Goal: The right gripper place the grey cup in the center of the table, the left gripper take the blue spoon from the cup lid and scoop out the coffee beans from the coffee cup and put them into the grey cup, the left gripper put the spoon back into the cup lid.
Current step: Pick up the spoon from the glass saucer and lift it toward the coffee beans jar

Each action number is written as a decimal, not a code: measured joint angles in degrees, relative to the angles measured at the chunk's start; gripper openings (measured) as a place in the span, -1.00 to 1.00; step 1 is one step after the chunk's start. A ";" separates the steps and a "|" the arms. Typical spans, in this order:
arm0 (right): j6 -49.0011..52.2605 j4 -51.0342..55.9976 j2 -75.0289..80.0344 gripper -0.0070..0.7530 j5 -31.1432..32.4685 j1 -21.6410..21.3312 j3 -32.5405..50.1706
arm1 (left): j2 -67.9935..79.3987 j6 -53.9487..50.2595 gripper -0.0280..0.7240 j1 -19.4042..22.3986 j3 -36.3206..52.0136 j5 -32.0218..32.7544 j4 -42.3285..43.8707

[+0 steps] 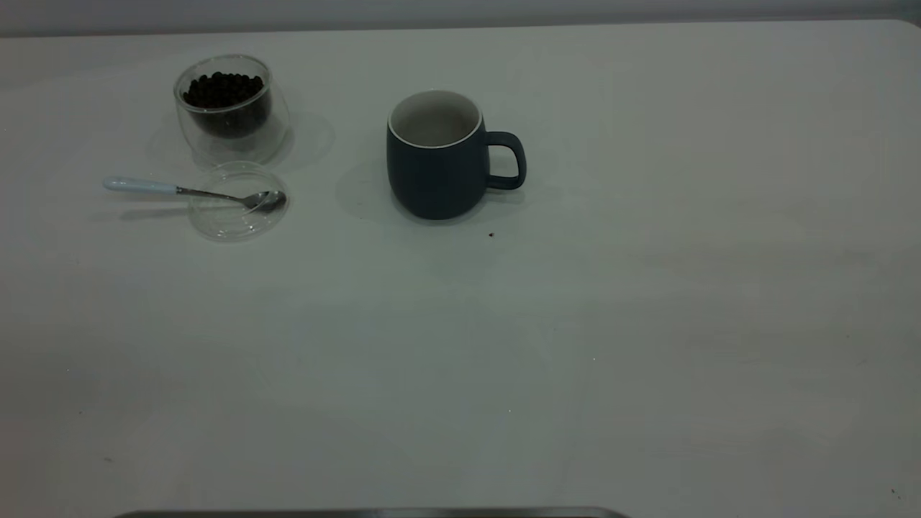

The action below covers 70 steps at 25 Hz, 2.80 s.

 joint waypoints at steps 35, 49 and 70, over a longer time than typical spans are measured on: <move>0.00 0.00 0.00 -0.03 0.00 0.00 0.00 | 73.09 -20.58 -0.29 27.04 -39.83 -12.72 19.46; 0.00 0.00 0.00 -0.03 0.00 0.00 0.00 | 105.78 37.81 -0.29 35.05 -39.99 -24.99 -29.36; 0.00 0.00 0.00 -0.03 0.00 0.00 0.00 | 129.09 64.88 0.52 35.05 -40.44 -21.63 -53.89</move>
